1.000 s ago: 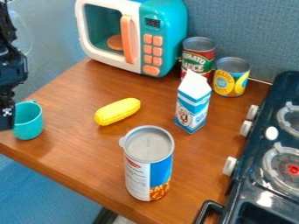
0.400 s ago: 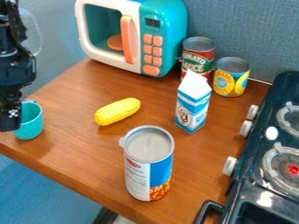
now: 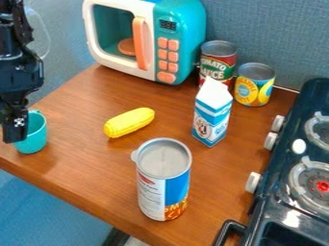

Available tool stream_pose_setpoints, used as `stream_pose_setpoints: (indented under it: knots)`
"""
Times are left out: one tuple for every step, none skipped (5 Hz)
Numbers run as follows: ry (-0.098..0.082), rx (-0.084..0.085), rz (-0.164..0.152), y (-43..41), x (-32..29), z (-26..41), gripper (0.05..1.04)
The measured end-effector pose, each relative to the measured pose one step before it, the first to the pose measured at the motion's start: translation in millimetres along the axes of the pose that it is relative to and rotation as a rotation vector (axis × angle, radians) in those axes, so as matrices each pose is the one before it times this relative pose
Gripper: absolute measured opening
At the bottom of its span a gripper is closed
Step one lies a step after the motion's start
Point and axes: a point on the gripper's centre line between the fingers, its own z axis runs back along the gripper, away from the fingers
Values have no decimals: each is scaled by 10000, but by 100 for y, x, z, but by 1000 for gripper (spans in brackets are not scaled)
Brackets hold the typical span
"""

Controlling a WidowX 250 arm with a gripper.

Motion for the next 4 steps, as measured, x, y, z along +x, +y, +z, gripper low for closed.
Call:
stream_pose_setpoints:
  knots:
    - [-8, 50, -15, -162, 520, -129, 1001]
    - [-103, -3, 55, 233, 493, -485, 1001]
    - [6, 6, -128, -178, 718, -398, 1001]
    - [-19, -172, 13, 269, 762, -1063, 1001]
